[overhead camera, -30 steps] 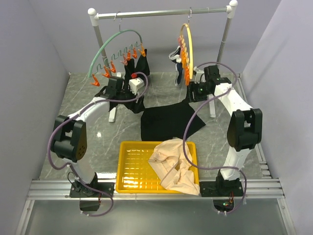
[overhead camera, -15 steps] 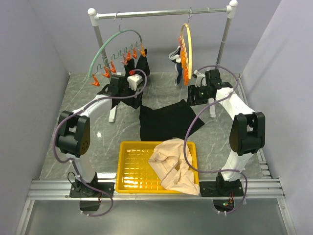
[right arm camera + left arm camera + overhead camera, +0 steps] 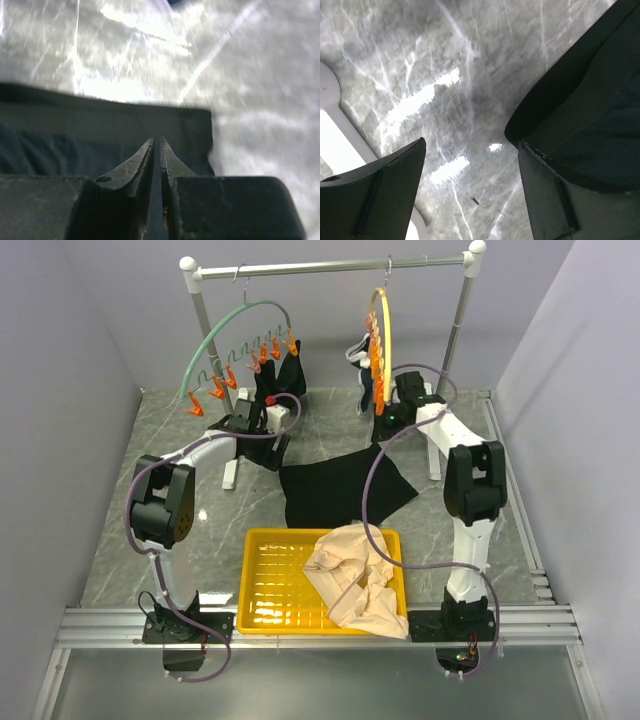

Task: Clip the underwear to the hanger

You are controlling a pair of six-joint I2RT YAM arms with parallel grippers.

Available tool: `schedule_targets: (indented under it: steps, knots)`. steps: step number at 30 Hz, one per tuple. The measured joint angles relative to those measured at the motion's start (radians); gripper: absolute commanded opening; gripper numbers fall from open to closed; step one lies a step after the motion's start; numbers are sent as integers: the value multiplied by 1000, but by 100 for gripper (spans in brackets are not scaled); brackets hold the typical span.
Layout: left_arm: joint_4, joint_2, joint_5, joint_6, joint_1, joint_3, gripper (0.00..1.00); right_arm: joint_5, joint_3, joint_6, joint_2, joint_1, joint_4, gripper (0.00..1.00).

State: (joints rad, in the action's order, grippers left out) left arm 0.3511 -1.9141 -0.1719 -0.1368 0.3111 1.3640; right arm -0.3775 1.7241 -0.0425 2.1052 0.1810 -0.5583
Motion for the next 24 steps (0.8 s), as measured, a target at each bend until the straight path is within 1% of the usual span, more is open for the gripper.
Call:
schedule_targets:
  steps: [4, 8, 12, 17, 20, 23, 24]
  knots:
    - [23, 0, 17, -6, -1, 0, 81, 23, 115, 21, 113, 24, -17, 16]
    - [35, 0, 40, -33, -6, -2, 83, 83, 230, 27, 222, 26, -84, 16]
    - [39, 5, 65, -67, -18, -11, 83, 137, 259, 27, 263, 21, -138, 15]
    - [55, 36, 89, -111, -38, -46, 83, 174, 267, 24, 264, 21, -160, 16]
    - [68, 55, 91, -137, -43, -65, 82, 165, 249, 21, 253, 21, -150, 20]
    - [95, 71, 63, -166, -42, -68, 82, 131, 185, 15, 212, 19, -126, 33]
    - [102, 78, 45, -175, -42, -69, 82, 114, 152, 10, 188, 19, -116, 40]
